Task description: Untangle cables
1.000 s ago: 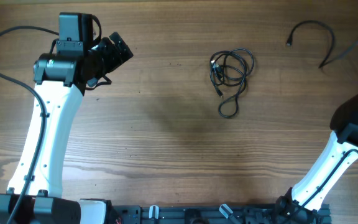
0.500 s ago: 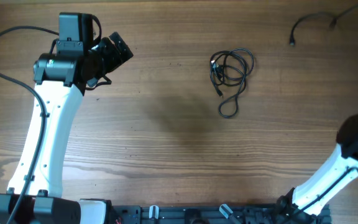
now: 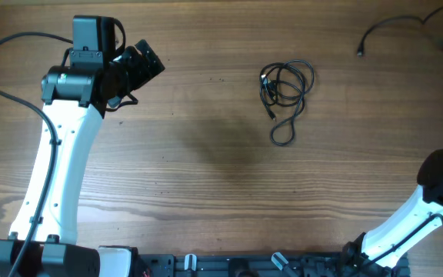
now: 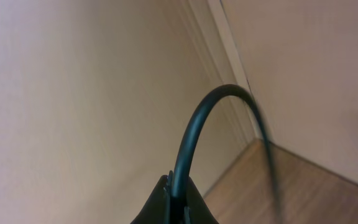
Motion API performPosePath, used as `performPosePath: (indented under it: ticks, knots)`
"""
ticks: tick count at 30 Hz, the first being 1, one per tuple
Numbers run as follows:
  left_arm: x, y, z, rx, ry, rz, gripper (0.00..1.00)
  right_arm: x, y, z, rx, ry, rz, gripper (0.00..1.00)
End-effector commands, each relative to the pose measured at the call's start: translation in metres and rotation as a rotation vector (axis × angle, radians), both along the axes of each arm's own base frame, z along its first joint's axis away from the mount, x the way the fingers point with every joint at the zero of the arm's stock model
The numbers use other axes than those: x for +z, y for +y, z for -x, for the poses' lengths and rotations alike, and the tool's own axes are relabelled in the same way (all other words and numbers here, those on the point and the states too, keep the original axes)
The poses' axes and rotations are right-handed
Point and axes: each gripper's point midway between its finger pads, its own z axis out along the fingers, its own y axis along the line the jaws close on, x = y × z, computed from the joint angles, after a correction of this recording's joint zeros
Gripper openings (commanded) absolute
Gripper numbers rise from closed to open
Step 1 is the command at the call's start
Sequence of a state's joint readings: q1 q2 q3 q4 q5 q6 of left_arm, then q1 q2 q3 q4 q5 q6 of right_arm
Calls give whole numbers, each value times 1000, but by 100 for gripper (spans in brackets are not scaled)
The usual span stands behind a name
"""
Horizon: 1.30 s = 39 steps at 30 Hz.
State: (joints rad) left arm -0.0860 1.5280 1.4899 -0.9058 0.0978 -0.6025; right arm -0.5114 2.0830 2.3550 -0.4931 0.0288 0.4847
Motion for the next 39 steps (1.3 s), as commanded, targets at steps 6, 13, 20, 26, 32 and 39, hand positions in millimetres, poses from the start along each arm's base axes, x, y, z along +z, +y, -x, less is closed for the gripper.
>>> performPosePath:
  ticks: [6,13,20,26,32,39]
  knots:
    - [-2,1,-2,-13,-2,-24,97,132,22,50,-4,-219,284,4]
    - [-2,1,-2,-13,-2,-24,97,150,23,58,-26,-241,354,4]
    - [-2,1,-2,-13,-1,-24,97,58,11,18,45,-5,276,4]
    - [-2,1,-2,-12,-1,-24,97,-58,1,-18,126,212,128,4]
    - [-2,1,-2,-9,-1,-22,97,-143,35,-38,315,356,-37,4]
    - [-2,1,-2,-9,0,-22,97,-242,63,-43,385,555,-179,4]
